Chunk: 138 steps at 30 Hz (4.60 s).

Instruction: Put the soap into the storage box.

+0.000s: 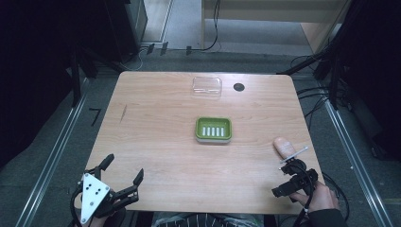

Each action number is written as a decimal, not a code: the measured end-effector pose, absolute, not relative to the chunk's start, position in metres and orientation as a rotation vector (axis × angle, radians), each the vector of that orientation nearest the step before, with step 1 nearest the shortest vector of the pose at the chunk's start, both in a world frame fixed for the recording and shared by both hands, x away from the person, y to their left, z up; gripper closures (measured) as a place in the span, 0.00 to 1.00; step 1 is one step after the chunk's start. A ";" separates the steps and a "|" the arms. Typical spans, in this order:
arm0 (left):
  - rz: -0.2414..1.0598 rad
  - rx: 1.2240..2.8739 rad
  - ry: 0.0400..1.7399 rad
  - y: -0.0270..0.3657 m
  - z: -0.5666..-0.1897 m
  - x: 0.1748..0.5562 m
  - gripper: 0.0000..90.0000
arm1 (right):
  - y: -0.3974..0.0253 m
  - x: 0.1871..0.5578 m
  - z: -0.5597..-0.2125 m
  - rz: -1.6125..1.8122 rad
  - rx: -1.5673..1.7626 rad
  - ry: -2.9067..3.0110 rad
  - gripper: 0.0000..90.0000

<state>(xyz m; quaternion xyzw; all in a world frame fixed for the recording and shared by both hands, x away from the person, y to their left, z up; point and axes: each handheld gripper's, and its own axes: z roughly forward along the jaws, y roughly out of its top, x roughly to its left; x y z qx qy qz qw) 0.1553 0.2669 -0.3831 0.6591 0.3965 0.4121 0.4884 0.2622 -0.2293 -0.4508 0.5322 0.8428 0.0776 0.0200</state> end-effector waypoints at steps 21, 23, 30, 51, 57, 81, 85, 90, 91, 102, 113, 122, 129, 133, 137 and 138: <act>0.998 1.600 0.974 0.266 -0.383 0.157 0.11 | -0.236 0.273 -0.455 0.176 1.595 2.597 0.01; 0.996 1.610 0.964 0.266 -0.383 0.157 0.11 | -0.238 0.275 -0.453 0.172 1.595 2.589 0.01; 0.994 1.598 0.981 0.268 -0.383 0.156 0.11 | -0.238 0.280 -0.445 0.203 1.567 2.556 0.01; 0.994 1.603 0.984 0.268 -0.383 0.157 0.11 | -0.241 0.305 -0.443 0.223 1.541 2.536 0.00; 0.998 1.617 0.982 0.267 -0.384 0.157 0.11 | -0.245 0.313 -0.441 0.221 1.532 2.528 0.00; 1.003 1.632 0.970 0.265 -0.383 0.157 0.11 | -0.243 0.360 -0.446 0.201 1.560 2.536 0.00; 1.003 1.631 0.970 0.266 -0.384 0.157 0.11 | -0.245 0.367 -0.448 0.208 1.572 2.548 0.00; 1.000 1.627 0.972 0.266 -0.383 0.157 0.11 | -0.246 0.374 -0.451 0.202 1.578 2.570 0.00; 1.003 1.632 0.969 0.265 -0.383 0.157 0.11 | -0.245 0.377 -0.452 0.188 1.576 2.574 0.00; 1.004 1.632 0.969 0.265 -0.384 0.157 0.11 | -0.246 0.395 -0.463 0.159 1.589 2.627 0.04; 1.004 1.634 0.967 0.265 -0.384 0.157 0.11 | -0.241 0.404 -0.472 0.078 1.585 2.665 0.15; 1.004 1.633 0.968 0.266 -0.384 0.157 0.11 | -0.241 0.405 -0.473 0.047 1.593 2.642 0.23; 1.003 1.632 0.968 0.266 -0.384 0.156 0.11 | -0.244 0.404 -0.472 0.083 1.608 2.642 0.35; 1.004 1.633 0.968 0.265 -0.384 0.157 0.11 | -0.246 0.403 -0.471 0.103 1.607 2.645 0.37; 1.003 1.631 0.969 0.266 -0.384 0.157 0.11 | -0.246 0.404 -0.470 0.097 1.601 2.653 0.38; 1.003 1.630 0.970 0.266 -0.384 0.156 0.11 | -0.246 0.404 -0.470 0.095 1.601 2.653 0.38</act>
